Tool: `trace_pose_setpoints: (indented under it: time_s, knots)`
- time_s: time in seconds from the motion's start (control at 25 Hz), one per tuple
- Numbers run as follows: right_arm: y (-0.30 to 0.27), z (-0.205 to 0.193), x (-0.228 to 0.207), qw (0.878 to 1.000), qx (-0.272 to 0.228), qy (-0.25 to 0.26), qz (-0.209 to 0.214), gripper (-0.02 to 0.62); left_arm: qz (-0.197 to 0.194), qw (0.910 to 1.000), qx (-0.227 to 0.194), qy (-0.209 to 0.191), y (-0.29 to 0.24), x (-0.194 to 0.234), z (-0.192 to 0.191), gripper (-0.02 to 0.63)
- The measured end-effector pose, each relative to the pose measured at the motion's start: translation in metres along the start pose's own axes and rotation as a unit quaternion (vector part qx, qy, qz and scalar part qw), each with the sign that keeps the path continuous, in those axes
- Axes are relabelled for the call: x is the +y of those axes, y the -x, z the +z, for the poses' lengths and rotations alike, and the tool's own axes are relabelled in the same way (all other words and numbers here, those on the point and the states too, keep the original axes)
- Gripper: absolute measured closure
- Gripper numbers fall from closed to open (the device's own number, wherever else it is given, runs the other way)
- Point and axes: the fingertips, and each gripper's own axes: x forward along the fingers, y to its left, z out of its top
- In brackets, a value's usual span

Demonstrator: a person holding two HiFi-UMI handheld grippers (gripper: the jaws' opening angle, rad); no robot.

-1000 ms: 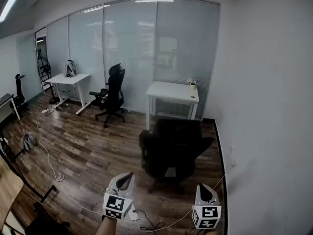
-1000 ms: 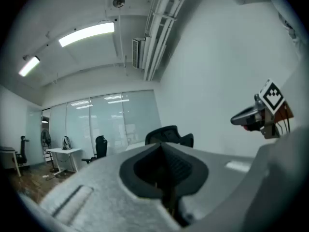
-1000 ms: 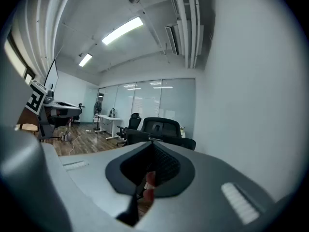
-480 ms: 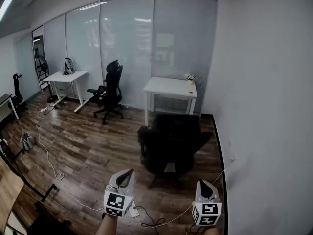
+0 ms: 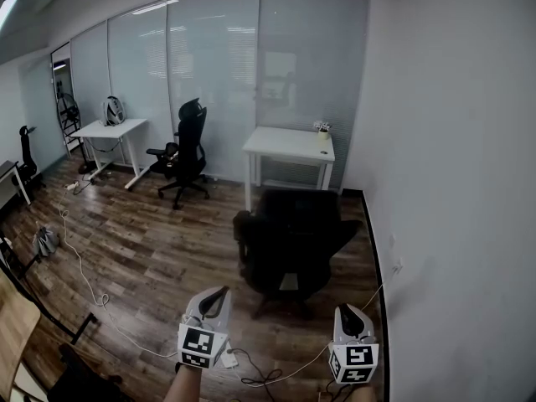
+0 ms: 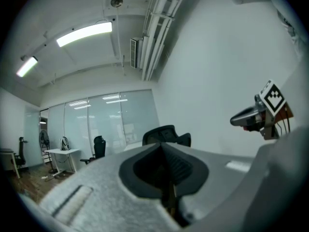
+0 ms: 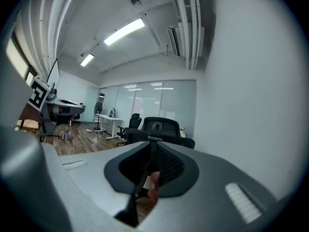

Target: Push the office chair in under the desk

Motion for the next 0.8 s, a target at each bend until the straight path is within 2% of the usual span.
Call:
trace_pose_setpoints:
  time_s: [0.08,0.44,0.8]
  knots:
    - [0.001,-0.002,-0.001,1.0,-0.001,-0.001,0.002,0.571,-0.004,1.0,0.001,0.0,-0.001,-0.004,0.0,0.574]
    - [0.003,-0.011,-0.006,1.0,0.001,-0.005,0.018,0.483,-0.012,0.9999,0.008,0.001,-0.005,-0.016,-0.005,0.528]
    - [0.012,-0.018,-0.029,1.0,0.004,-0.012,0.028,0.472,-0.012,0.9998,0.016,-0.001,-0.011,-0.043,0.001,0.512]
